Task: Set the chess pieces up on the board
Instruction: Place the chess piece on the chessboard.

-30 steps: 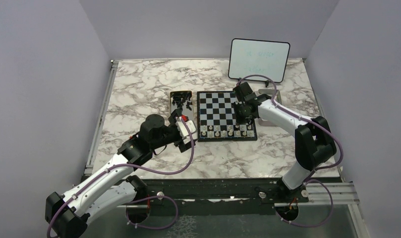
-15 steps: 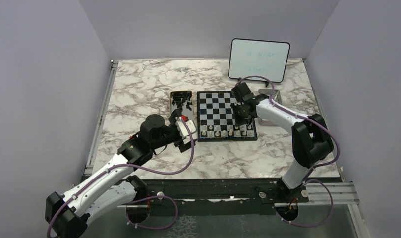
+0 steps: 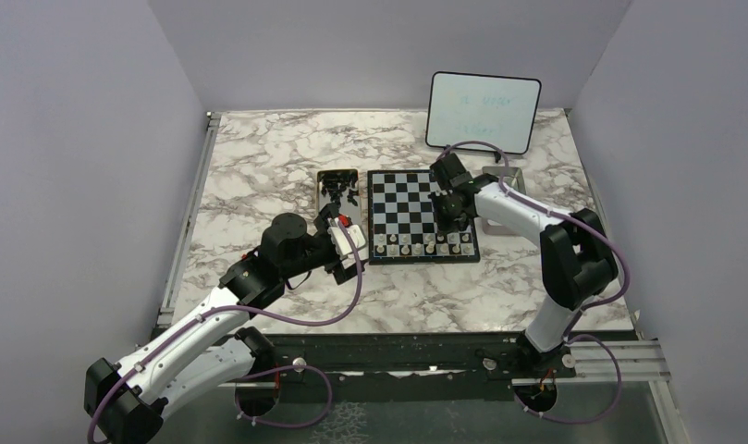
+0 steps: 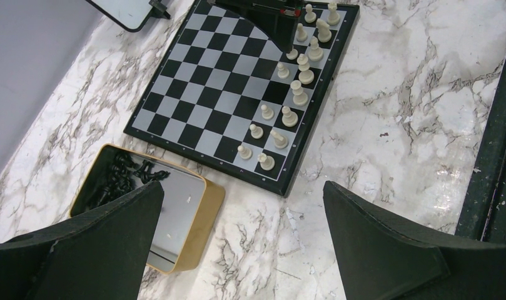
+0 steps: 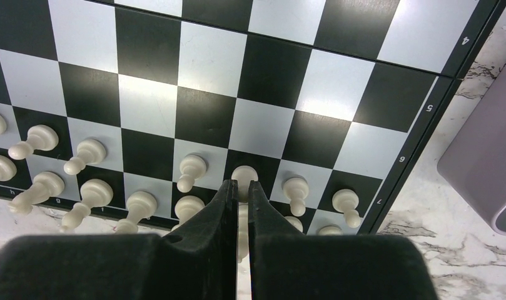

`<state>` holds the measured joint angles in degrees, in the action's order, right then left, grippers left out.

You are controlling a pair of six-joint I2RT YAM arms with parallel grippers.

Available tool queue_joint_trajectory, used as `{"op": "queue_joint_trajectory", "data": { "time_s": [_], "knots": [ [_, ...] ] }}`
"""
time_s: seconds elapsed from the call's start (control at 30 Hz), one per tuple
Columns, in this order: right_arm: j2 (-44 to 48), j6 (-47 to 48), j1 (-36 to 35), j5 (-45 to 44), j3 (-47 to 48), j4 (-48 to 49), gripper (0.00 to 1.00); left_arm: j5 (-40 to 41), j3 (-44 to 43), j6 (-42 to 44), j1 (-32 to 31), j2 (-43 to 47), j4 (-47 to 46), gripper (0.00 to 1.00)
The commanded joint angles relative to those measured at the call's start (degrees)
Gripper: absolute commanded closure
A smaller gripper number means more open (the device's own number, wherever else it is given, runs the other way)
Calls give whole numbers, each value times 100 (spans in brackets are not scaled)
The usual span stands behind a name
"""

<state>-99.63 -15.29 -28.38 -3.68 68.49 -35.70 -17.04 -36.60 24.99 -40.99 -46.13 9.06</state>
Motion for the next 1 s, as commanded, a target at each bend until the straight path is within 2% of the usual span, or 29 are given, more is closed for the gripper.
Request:
{"op": "queue_joint_trajectory", "data": {
  "time_s": [0.0, 0.43, 0.73, 0.87, 0.97],
  "knots": [
    [-143, 61, 26, 34, 146, -55, 88, 7, 51, 58, -14, 31, -156, 1],
    [-129, 17, 18, 42, 243, -95, 73, -1, 56, 58, -6, 9, -159, 1],
    [142, -56, 29, -172, 403, -133, 70, -6, 56, 43, -14, 6, -159, 1],
    [486, -134, 41, -428, 437, -39, 63, -186, 38, -180, -13, 62, -279, 1],
    [729, -180, 141, -627, 462, 111, 61, -219, 91, -497, -13, 16, -480, 1]
  ]
}}
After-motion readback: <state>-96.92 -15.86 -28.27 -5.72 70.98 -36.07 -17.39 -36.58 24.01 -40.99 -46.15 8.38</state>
